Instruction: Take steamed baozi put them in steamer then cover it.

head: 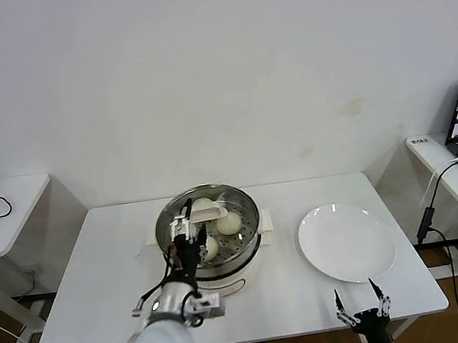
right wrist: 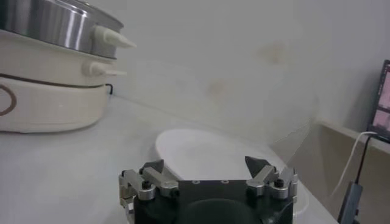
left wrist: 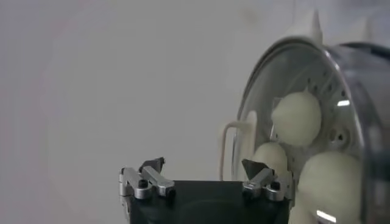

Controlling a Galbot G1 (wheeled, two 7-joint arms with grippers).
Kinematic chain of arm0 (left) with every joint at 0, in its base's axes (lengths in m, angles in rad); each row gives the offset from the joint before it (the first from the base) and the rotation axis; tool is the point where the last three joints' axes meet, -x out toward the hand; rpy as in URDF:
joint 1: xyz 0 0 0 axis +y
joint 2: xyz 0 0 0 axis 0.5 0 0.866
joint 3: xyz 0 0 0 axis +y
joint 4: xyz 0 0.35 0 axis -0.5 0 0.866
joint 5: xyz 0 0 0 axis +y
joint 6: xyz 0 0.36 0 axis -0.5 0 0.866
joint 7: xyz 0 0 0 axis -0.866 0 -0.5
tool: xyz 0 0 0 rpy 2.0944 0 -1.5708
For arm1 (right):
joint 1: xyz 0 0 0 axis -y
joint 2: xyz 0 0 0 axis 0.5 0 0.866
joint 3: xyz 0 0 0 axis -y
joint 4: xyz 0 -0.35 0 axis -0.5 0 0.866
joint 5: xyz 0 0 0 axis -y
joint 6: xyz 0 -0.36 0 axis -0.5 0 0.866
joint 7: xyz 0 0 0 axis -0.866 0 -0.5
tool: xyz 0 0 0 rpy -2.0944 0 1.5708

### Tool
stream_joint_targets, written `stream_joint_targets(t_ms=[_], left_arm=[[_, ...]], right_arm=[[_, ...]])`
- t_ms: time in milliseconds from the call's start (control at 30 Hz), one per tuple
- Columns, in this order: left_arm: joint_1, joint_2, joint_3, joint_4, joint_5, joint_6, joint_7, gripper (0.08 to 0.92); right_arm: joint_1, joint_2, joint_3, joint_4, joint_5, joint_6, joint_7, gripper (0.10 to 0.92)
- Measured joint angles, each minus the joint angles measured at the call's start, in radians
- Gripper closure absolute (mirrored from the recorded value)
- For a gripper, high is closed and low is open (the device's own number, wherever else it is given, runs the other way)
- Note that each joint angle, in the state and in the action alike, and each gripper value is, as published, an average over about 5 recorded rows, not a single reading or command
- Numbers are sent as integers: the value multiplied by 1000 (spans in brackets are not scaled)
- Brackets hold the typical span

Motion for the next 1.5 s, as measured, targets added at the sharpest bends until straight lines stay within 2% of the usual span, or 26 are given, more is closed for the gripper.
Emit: stream_joint_targets(t_ms=[133, 367, 667, 1067, 1500], left_arm=[[111, -19, -76, -68, -130, -51, -92, 177], [328, -59, -262, -111, -546, -242, -263, 177], [554, -67, -413, -105, -1040, -419, -381, 177], [668, -96, -480, -3, -1313, -572, -421, 177], [696, -135, -515, 52, -1379, -606, -401, 177]], right_arm=[[-8, -16, 3, 7, 16, 1, -5, 203], [-12, -49, 0, 18, 50, -5, -14, 203], [-26, -87, -28, 43, 114, -45, -47, 203], [-78, -140, -58, 161, 234, -195, -89, 203], [-108, -166, -67, 253, 292, -330, -106, 203]])
